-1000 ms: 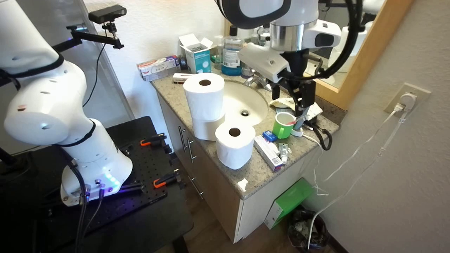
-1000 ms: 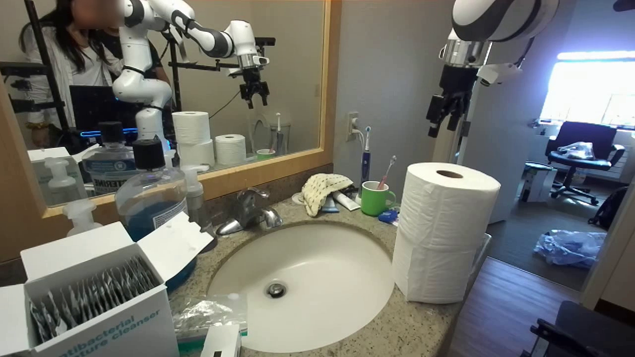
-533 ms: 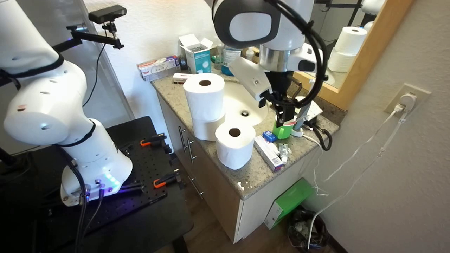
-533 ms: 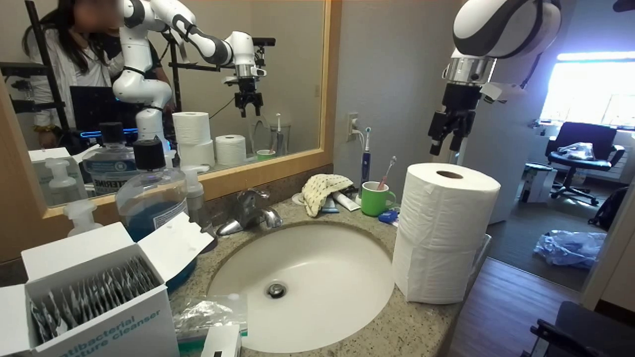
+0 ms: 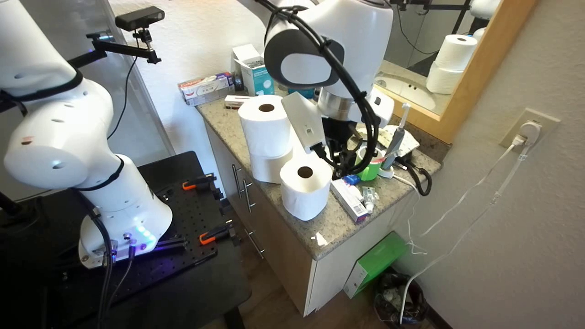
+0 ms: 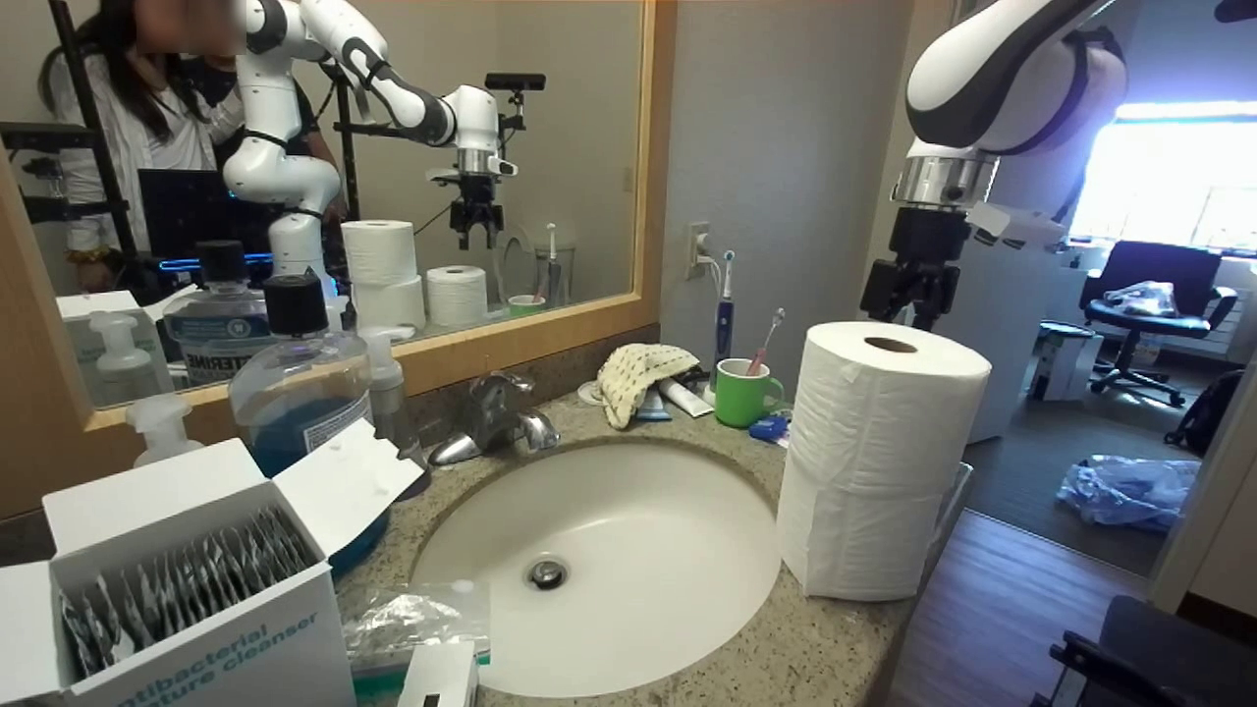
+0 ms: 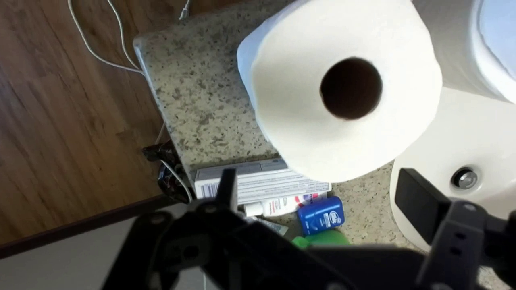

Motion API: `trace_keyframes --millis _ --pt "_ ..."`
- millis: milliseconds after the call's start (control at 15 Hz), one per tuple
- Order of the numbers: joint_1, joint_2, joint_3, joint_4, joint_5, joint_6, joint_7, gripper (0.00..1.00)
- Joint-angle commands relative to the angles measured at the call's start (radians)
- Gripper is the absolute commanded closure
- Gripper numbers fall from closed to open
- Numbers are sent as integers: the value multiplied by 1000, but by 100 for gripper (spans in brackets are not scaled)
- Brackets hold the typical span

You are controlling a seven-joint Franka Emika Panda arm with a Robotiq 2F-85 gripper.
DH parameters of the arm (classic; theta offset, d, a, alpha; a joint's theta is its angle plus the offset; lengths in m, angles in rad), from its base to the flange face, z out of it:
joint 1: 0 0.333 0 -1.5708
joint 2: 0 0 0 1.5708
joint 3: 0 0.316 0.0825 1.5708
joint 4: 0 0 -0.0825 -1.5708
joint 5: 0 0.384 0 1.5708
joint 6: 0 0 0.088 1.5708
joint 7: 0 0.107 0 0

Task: Stack the tissue rolls together

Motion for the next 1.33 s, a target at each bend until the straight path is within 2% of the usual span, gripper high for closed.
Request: trace_keyframes --millis 0,400,733,1267 --pt "-19 -69 -9 -57 8 8 13 0" --pt "-34 -117 -19 -137 -31 33 55 0" --pt "-36 -121 -4 -183 -132 46 151 0" --pt "-24 -92 -9 -191 -153 88 115 0"
